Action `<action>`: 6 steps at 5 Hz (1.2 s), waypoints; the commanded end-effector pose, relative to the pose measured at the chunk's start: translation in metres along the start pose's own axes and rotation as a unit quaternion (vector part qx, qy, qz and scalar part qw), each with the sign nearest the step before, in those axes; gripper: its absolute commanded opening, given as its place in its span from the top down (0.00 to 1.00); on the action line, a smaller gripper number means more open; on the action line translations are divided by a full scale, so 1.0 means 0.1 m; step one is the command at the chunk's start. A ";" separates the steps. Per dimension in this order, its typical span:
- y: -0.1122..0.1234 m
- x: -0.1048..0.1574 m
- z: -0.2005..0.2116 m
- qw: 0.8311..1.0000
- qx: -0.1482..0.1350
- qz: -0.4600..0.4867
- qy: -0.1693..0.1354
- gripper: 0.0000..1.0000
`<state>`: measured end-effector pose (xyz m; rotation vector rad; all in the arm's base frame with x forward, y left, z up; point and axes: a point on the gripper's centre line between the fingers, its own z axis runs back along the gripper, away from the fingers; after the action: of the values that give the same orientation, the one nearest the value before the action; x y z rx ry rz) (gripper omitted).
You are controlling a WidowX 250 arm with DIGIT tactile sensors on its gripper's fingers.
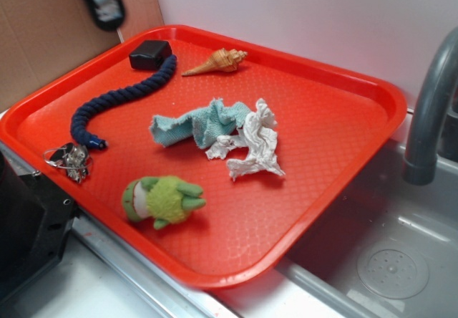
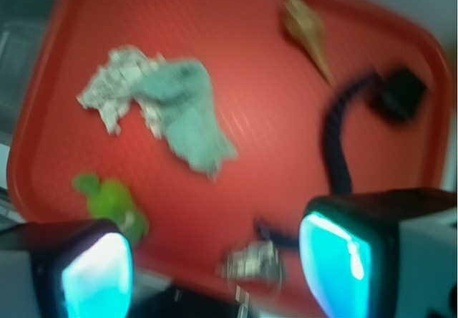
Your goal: Grab the blue cloth.
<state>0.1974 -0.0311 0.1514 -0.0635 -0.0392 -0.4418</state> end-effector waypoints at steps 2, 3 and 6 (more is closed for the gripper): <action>-0.33 0.32 -0.87 0.970 -0.045 -0.238 -0.008 0.00; -0.31 0.31 -0.87 0.977 -0.030 -0.210 -0.024 0.00; -0.31 0.31 -0.87 0.977 -0.030 -0.210 -0.024 0.00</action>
<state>0.2170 -0.0678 0.0556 -0.1250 -0.0384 -0.8544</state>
